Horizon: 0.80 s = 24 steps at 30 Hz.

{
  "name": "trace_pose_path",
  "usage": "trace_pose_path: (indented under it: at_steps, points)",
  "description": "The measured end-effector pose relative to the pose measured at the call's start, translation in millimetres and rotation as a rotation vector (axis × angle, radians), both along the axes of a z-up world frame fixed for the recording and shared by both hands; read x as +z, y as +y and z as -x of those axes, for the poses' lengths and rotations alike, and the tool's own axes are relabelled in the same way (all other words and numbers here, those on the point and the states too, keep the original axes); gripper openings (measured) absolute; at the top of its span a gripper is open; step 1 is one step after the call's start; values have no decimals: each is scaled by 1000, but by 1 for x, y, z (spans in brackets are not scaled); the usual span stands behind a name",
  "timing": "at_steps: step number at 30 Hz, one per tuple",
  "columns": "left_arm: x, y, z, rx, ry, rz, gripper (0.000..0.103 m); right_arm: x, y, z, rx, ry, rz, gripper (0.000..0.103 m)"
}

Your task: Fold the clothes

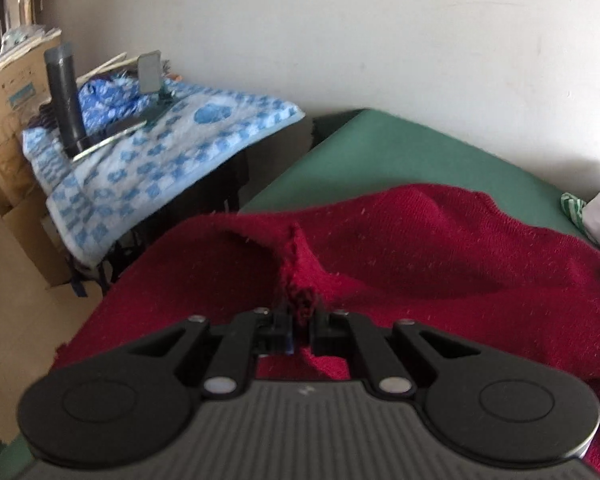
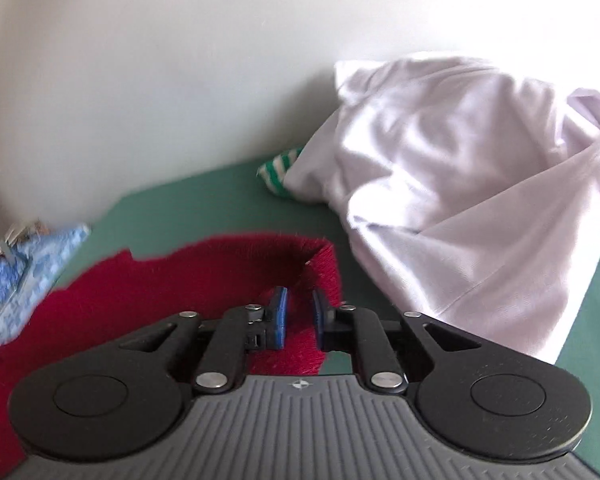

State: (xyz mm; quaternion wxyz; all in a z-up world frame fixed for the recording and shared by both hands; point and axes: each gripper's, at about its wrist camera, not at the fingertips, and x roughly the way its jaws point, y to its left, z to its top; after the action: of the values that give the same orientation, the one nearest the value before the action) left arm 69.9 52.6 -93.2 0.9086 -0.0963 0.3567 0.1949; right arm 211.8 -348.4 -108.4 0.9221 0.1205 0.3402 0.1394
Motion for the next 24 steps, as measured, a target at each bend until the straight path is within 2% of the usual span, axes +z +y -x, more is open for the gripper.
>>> trace_pose_path:
  at_steps: [2,5,6,8,12,15,18,24]
  points:
    - [17,2,-7,-16,-37,-36,1,6,1,8,9,5,24,31]
    - [48,7,-20,-44,-110,-67,1,13,-7,31,66,53,-72,38]
    - [57,8,-25,-58,-124,-63,1,14,-8,45,90,65,-98,39]
    - [71,10,-39,-93,-135,-43,1,15,-9,76,116,78,-86,40]
    - [80,2,-62,-178,-119,-67,1,4,-14,145,162,161,-79,40]
    - [85,-5,-78,-244,-112,-85,1,0,-21,196,130,221,-77,41]
    - [84,-1,-93,-301,-115,-77,1,3,-22,248,51,242,-85,41]
    - [75,29,-122,-356,-65,-26,1,1,18,332,-124,244,-81,43]
